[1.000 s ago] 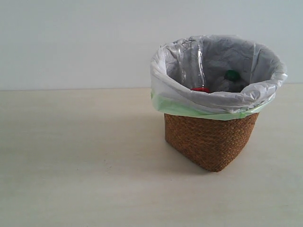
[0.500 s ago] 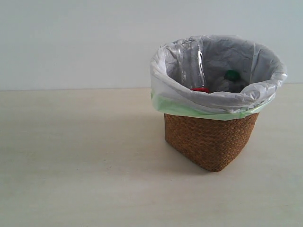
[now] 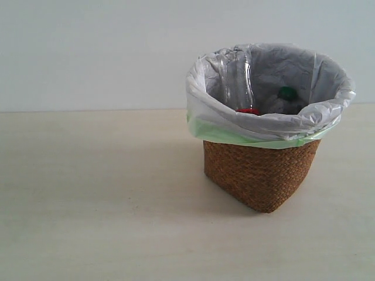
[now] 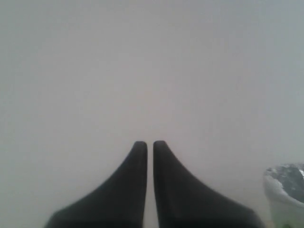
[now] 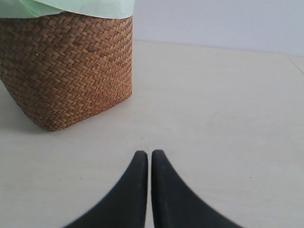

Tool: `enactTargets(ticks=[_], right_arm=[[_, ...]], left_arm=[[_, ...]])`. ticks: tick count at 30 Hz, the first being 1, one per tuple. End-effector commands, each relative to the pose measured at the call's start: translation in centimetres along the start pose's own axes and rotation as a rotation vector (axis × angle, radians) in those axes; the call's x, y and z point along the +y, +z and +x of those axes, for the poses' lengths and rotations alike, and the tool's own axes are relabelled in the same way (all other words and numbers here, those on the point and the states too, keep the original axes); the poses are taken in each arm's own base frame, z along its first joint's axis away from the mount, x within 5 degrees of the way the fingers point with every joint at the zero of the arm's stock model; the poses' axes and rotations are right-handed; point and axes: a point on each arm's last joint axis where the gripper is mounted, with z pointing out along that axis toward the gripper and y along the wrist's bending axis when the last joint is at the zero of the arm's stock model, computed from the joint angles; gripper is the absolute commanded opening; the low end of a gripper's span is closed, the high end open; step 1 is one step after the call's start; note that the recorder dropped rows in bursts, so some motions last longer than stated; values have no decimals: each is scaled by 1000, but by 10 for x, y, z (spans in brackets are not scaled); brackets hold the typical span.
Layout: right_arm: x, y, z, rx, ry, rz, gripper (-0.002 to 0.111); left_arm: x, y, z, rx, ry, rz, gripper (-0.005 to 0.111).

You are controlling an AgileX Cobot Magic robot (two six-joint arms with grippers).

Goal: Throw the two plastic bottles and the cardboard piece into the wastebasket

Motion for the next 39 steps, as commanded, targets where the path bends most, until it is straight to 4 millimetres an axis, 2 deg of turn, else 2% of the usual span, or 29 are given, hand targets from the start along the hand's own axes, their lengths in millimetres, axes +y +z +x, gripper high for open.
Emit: enactTargets(ticks=[1,8,11,12,16,19,23,39], right_arm=[[0,0,-1,-10,2,5,0],[0,0,-1,-10,2,5,0],[0,0,-1,-10,2,5,0],[0,0,-1,-10,2,5,0],[0,0,-1,-10,2,5,0],[0,0,-1,-10,2,5,0],[0,0,-1,-10,2,5,0],[0,0,-1,-10,1,5,0]], left_arm=[[9,-12,30,-65,-93,-168,4],[14,-13,88,118,-13,-202,4],[17,-16,120,224,74,-202,4],[17,-16,120,228,101,-199,4],[19,-22,136,429,223,-188,4],[19,-25,143,515,265,-177,4],[19,-25,143,504,183,-195,4],[21,-25,142,501,192,-229,4]])
